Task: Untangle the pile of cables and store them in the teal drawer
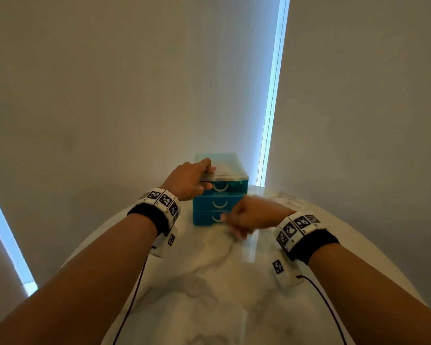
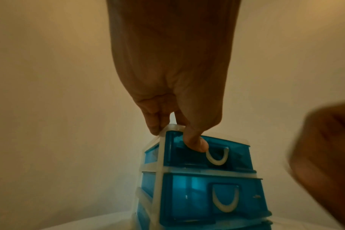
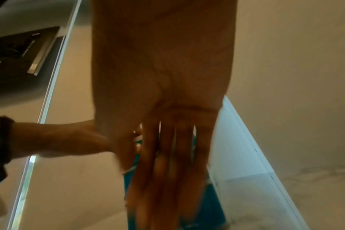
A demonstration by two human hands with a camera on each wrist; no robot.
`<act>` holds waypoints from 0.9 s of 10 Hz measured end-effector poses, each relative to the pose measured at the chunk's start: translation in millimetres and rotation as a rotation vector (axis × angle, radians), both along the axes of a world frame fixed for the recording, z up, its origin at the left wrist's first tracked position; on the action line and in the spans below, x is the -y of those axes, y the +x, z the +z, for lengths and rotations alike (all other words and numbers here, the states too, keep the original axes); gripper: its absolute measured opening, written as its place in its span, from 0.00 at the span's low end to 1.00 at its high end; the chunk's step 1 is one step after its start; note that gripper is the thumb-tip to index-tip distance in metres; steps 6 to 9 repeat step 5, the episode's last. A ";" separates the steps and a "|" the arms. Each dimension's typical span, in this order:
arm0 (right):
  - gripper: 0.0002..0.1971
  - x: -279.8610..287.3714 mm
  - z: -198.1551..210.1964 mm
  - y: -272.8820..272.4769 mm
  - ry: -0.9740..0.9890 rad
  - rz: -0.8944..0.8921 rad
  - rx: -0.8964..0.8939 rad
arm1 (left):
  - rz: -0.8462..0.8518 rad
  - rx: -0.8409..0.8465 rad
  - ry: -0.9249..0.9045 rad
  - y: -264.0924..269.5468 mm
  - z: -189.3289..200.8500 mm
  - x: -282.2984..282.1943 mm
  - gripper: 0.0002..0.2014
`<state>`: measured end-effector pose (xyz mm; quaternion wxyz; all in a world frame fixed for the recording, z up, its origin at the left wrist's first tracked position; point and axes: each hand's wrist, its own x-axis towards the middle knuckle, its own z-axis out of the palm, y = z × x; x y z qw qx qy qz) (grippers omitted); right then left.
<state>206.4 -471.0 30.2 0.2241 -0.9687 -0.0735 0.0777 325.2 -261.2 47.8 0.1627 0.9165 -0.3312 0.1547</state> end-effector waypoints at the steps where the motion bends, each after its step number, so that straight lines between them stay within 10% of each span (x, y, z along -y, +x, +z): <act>1: 0.16 -5.2 -15.4 25.7 -0.154 0.085 -0.332 | -0.002 -0.007 -0.003 5.0 -1.3 1.6 0.21; 2: 0.17 -15.0 -23.1 58.2 -0.084 -0.120 0.004 | 0.025 -0.018 0.012 6.2 0.0 1.4 0.19; 9: 0.17 -37.1 -8.6 -27.6 -0.216 0.130 0.013 | 0.055 -0.017 -0.077 -65.8 -1.9 -24.5 0.18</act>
